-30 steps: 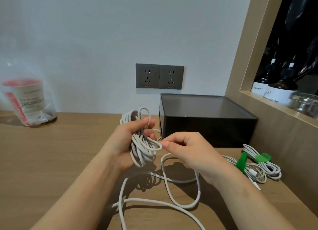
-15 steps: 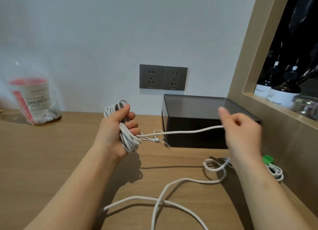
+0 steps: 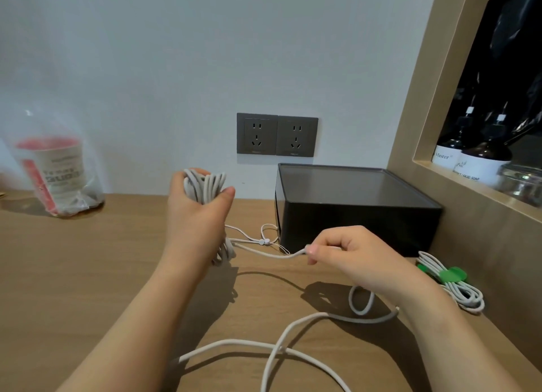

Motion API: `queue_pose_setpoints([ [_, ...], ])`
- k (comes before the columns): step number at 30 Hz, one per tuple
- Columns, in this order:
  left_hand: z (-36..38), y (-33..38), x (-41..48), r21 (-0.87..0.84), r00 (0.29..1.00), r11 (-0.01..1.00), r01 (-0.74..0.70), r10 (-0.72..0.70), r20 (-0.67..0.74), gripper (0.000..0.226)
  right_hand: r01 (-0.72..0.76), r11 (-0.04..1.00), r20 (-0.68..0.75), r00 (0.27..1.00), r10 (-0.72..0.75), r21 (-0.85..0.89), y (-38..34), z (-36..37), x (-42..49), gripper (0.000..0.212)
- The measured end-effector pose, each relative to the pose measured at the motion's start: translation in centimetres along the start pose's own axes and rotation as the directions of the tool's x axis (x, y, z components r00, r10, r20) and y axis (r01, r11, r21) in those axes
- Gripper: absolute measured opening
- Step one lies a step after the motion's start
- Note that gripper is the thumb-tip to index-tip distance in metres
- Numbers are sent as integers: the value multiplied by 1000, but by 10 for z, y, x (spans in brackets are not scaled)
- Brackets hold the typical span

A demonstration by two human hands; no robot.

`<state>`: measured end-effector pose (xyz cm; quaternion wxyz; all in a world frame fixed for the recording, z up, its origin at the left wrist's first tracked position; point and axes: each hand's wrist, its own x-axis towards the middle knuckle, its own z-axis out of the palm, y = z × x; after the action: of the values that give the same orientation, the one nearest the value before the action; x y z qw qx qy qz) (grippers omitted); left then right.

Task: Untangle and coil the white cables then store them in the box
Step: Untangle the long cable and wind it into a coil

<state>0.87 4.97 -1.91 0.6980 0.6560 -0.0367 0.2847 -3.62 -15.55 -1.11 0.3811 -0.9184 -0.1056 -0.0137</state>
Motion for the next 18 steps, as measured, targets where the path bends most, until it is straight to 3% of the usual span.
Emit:
queue_pose_setpoints([
  [6,5,4,-8,98,992,992,-79,70,101,30,133,989,159,977,-140,59,-7,1,-6,31],
  [12,13,2,-17,97,966,995,-5,-20,258,30,202,866,353,853,-385,457,-15,6,-9,23],
  [14,17,2,-24,96,932,995,41,-72,355,29,229,846,307,860,-407,481,-15,8,-8,21],
  [18,24,2,-35,66,856,980,187,-196,478,26,261,823,43,945,-325,504,-14,8,-5,28],
])
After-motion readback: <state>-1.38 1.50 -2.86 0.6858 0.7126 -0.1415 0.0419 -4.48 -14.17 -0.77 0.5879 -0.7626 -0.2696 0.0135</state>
